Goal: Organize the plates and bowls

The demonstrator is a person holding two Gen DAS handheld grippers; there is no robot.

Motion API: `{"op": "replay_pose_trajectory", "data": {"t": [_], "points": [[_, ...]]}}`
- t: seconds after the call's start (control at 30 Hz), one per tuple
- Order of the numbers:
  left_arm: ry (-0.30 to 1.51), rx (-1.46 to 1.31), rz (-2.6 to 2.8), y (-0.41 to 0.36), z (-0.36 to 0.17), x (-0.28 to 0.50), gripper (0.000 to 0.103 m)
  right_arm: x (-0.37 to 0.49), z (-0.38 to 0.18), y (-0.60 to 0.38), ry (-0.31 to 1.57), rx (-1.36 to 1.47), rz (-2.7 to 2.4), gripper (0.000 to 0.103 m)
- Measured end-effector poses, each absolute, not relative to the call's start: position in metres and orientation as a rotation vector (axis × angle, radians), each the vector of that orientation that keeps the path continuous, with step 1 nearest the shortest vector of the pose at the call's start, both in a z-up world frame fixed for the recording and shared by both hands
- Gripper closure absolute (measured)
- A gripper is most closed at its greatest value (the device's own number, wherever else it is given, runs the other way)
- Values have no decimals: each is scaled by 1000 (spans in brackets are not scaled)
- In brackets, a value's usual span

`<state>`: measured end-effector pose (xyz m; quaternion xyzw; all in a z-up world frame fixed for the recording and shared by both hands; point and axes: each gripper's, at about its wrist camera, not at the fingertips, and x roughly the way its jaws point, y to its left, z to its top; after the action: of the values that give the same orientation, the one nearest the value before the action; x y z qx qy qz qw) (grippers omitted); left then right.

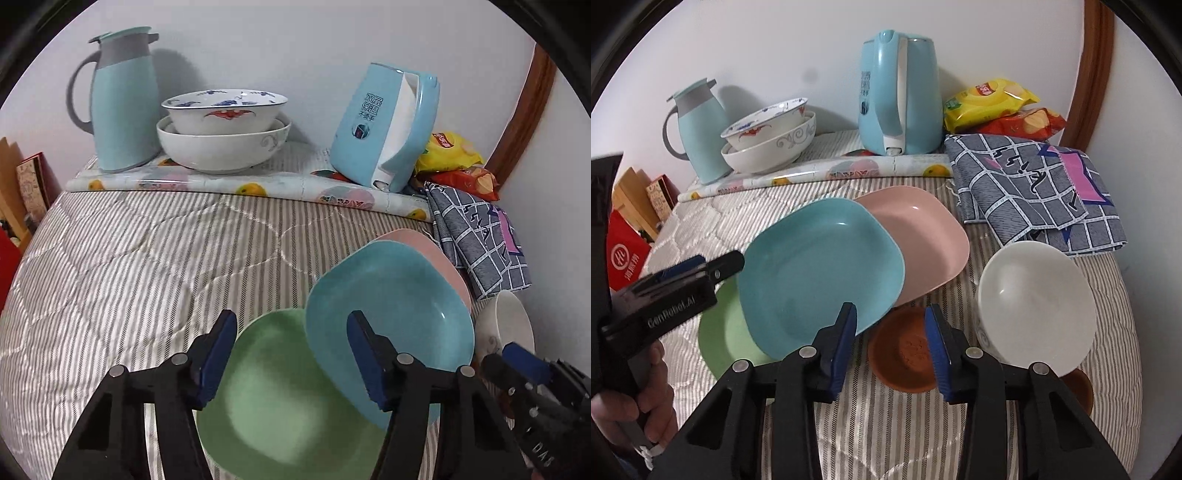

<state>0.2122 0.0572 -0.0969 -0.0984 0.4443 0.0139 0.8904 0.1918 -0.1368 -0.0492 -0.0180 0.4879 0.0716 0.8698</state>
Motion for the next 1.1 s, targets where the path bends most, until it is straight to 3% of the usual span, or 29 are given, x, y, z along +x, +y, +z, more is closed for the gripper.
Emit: {"op": "replay_pose_trajectory", "data": {"t": [0.1,0.33,0.63,0.77,1.1], "points": [[936,-218,-8,56,-101,222,59,196,-53,-135,1035,-33,150,70],[948,-201,-48,49,-110,235,60,209,-62,-134,1059,-29,138,74],[974,-222,-72,47,-123,246,77,218,-73,-129,1090,-45,136,74],[982,-248,-82,48,-127,248,89,221,-77,-128,1088,-54,130,87],[960,-261,-88,50,-118,237,92,225,-70,-131,1047,-46,106,92]]}}
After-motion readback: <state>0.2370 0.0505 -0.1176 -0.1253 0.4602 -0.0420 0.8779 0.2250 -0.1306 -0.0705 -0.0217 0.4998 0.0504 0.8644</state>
